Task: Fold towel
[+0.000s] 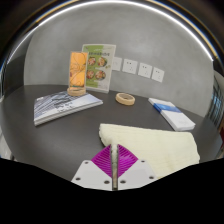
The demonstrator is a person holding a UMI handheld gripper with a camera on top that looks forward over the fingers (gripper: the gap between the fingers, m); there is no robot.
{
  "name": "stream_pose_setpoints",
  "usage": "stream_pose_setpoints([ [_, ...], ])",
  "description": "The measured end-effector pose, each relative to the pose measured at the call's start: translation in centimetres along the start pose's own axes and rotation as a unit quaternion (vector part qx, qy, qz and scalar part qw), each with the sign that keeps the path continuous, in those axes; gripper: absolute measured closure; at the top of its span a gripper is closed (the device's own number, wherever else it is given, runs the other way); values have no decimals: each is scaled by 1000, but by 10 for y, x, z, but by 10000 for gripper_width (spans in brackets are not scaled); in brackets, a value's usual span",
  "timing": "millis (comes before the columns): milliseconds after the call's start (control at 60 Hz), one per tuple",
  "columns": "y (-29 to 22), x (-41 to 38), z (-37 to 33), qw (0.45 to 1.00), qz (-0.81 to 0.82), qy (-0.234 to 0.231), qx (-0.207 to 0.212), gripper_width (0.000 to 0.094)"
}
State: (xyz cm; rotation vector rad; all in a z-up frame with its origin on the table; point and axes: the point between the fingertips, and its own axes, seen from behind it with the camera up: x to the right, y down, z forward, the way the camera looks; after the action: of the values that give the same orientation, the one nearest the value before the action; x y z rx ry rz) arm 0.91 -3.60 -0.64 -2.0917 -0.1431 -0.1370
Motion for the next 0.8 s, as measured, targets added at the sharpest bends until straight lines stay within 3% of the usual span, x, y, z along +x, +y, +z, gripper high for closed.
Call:
stream_pose_setpoints([
  [233,-18,1,-11,998,5,-60,32,926],
  [350,-53,49,-37,994,17,-75,73,925],
  [467,-65,137,-49,993,46,-52,94,920],
  [600,-35,233,-35,995,67,-13,72,912],
  [750,25,276,1,997,81,-17,6,900],
  [800,25,277,4,995,95,-29,12,848],
])
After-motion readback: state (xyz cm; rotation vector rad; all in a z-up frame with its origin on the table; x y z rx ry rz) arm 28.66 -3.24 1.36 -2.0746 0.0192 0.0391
